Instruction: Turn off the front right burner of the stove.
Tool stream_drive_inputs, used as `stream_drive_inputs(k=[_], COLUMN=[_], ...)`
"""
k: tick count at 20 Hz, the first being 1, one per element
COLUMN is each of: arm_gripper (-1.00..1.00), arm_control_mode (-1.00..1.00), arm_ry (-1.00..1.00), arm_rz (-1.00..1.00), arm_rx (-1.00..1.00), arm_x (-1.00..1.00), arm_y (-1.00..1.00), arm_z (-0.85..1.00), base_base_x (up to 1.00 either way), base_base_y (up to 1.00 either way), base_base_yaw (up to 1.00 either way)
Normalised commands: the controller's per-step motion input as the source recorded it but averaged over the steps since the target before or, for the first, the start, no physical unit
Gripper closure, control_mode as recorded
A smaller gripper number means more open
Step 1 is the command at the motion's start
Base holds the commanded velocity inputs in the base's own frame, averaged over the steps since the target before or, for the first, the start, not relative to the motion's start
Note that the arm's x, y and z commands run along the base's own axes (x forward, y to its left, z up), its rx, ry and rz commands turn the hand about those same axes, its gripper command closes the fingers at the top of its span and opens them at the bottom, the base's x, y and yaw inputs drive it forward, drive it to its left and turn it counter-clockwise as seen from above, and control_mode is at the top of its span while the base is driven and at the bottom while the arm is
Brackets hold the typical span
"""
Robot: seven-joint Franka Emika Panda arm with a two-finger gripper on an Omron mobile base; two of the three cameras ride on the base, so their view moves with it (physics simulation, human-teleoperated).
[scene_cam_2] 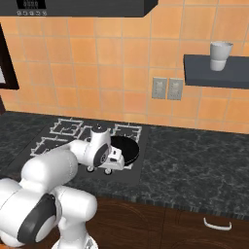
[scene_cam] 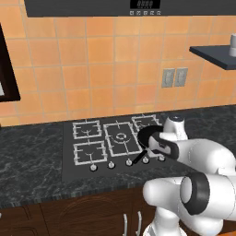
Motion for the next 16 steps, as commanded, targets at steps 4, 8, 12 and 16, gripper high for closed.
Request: stream_drive_inputs(k=[4, 8, 12, 16], arm_gripper=[-1.00, -1.00, -1.00, -1.00], arm_control_mode=[-1.00, -1.00, -1.00, -1.00], arm_ry=[0.01, 0.00, 0.00, 0.00], arm_rz=[0.00, 0.00, 0.00, 0.00], arm_rx=[0.00, 0.00, 0.00, 0.00], arm_x=[0.15, 0.10, 0.10, 0.02], arm_y=[-0.05, -0.10, -0.02, 0.00], arm_z=[-0.11, -0.09, -0.16, -0.20], base_base_x=[0.00, 0.00, 0.00, 0.00], base_base_y=[0.00, 0.00, 0.00, 0.00], base_base_yaw=[0.00, 0.00, 0.00, 0.00])
